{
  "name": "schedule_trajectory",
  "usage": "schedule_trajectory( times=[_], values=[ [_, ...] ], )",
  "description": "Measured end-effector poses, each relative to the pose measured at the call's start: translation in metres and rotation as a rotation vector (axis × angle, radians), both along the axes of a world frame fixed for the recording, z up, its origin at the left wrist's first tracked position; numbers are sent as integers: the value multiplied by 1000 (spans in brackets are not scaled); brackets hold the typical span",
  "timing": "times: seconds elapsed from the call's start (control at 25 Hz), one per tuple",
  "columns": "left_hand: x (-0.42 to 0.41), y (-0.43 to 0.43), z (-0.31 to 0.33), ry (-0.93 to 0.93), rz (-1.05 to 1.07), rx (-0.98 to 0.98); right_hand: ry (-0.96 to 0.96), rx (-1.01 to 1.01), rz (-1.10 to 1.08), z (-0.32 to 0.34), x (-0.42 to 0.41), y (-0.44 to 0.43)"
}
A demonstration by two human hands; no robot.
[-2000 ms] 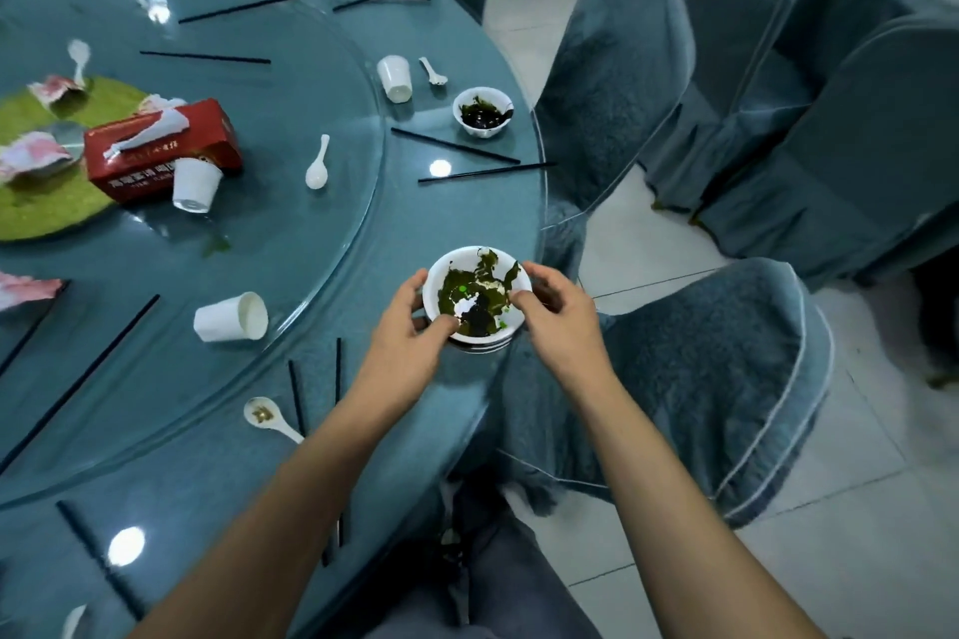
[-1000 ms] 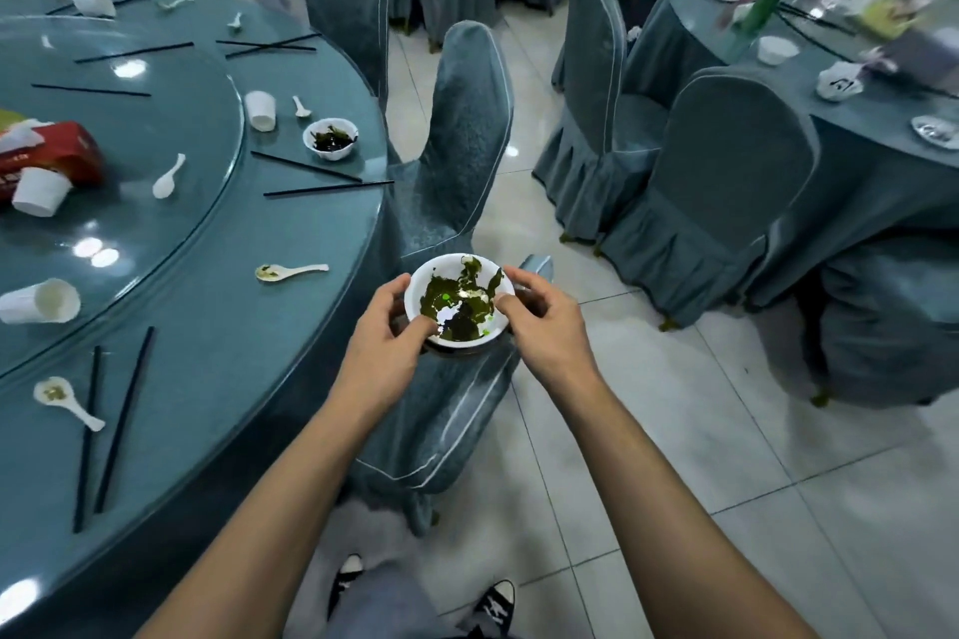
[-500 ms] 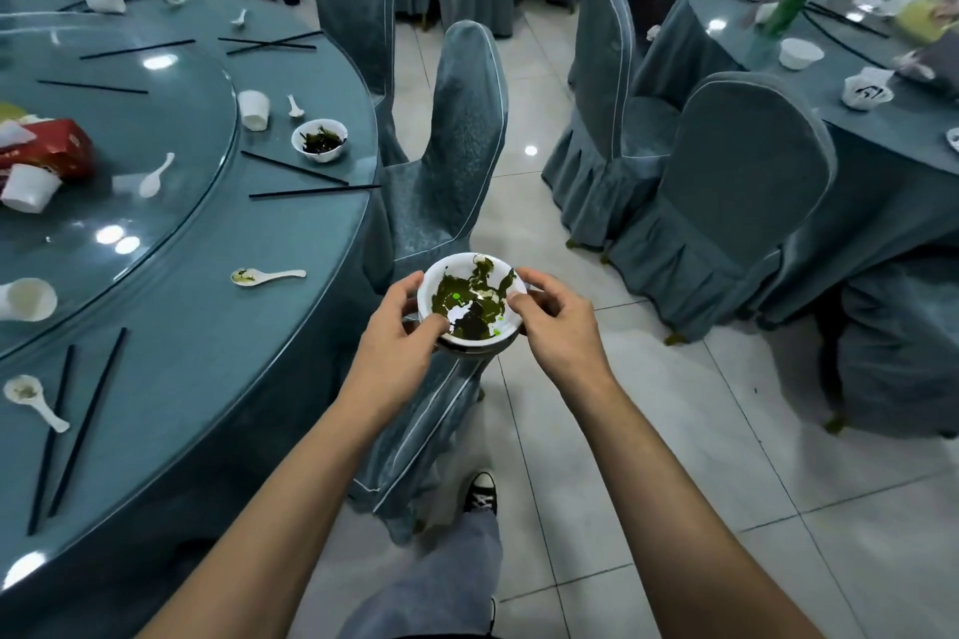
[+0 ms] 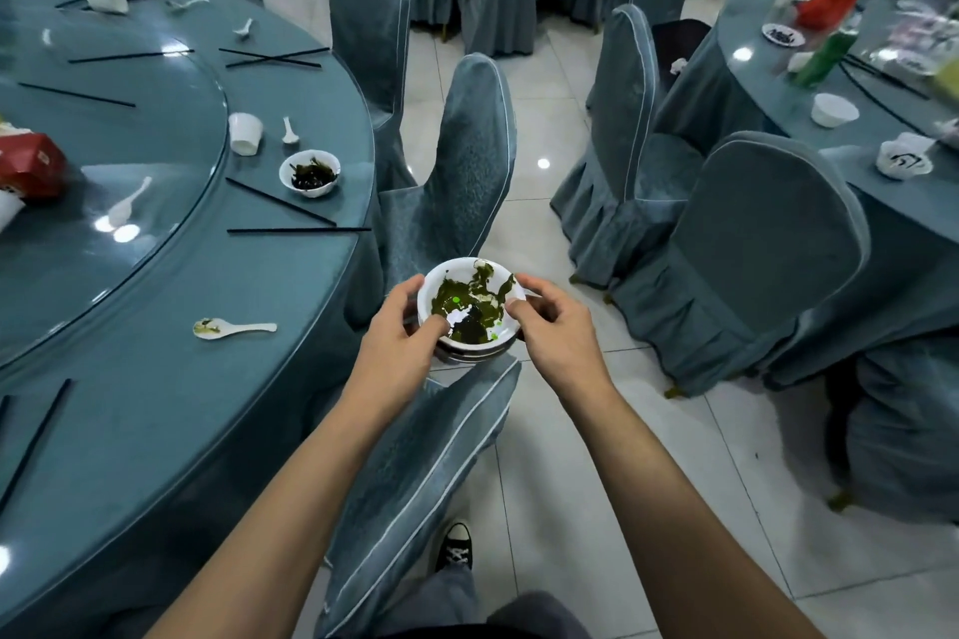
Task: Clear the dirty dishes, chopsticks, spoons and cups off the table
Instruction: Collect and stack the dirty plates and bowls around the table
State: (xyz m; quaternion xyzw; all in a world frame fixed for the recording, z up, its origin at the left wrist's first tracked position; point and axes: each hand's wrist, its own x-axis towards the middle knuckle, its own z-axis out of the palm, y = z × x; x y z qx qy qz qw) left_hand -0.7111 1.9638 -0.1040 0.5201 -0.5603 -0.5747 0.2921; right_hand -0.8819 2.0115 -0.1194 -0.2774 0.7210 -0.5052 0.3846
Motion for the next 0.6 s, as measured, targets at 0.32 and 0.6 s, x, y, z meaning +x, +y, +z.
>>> schedule_trajectory(
  times=[0.32,0.6],
  values=[
    [-31,-43,-5,-7,88,7,2,36,87,-7,-35,-64],
    [-59,-82,-8,-50,255,27,-70,11,244,-12,-64,-131]
  ],
)
